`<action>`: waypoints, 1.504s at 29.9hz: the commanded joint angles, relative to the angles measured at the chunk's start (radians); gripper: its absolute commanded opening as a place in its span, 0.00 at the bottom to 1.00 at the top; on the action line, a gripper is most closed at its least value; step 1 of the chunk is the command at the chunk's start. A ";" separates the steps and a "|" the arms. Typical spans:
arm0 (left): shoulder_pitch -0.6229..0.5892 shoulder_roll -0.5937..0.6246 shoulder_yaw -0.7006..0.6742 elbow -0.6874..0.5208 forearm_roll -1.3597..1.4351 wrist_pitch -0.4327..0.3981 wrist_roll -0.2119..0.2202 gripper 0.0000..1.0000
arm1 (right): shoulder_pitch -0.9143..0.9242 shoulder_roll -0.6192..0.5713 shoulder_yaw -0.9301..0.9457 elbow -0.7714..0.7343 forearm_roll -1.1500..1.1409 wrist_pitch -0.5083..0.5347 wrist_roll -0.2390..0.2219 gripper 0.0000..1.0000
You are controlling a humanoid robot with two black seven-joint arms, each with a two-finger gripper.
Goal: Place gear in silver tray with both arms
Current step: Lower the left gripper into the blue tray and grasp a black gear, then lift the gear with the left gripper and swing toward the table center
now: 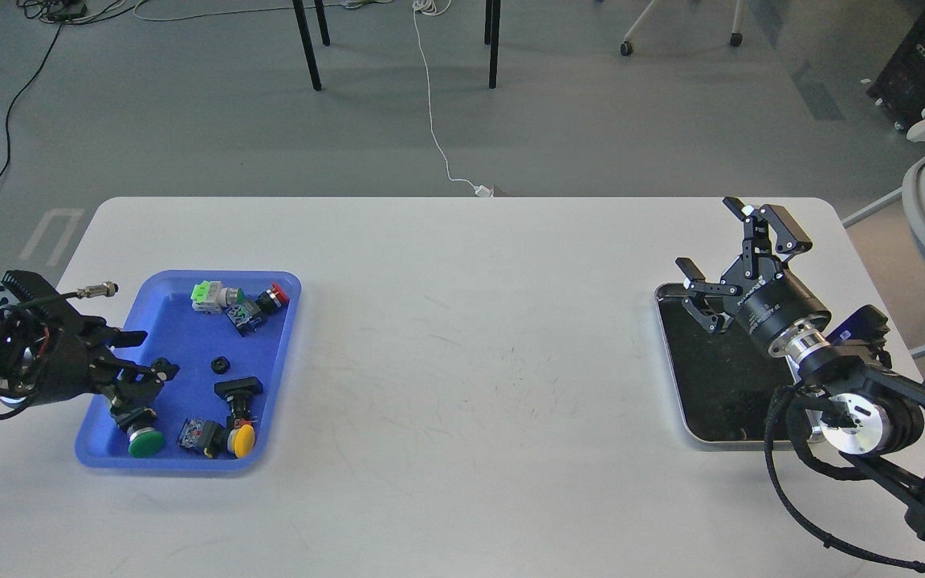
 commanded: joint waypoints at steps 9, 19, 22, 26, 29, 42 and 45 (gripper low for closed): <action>-0.001 -0.058 0.006 0.096 -0.002 -0.002 0.000 0.67 | 0.001 0.003 0.003 -0.002 0.000 0.000 0.000 0.99; 0.000 -0.087 0.007 0.137 -0.002 -0.002 0.000 0.54 | 0.001 0.006 0.005 -0.003 0.000 0.000 0.000 0.99; -0.001 -0.095 0.016 0.137 -0.002 -0.002 0.000 0.54 | 0.001 0.006 0.005 -0.003 0.000 0.000 0.000 0.99; -0.001 -0.096 0.021 0.140 -0.001 -0.002 0.000 0.41 | 0.001 0.005 0.005 -0.003 0.000 0.000 0.000 0.99; -0.001 -0.096 0.021 0.142 -0.001 -0.002 0.000 0.29 | 0.001 0.005 0.005 -0.003 0.000 0.000 0.000 0.99; -0.029 -0.092 0.010 0.111 -0.009 0.002 0.000 0.16 | 0.003 0.003 0.006 -0.003 0.000 0.000 0.000 0.99; -0.108 -0.061 0.009 0.038 -0.009 0.005 0.000 0.16 | 0.003 0.003 0.006 -0.003 0.000 0.000 0.000 0.99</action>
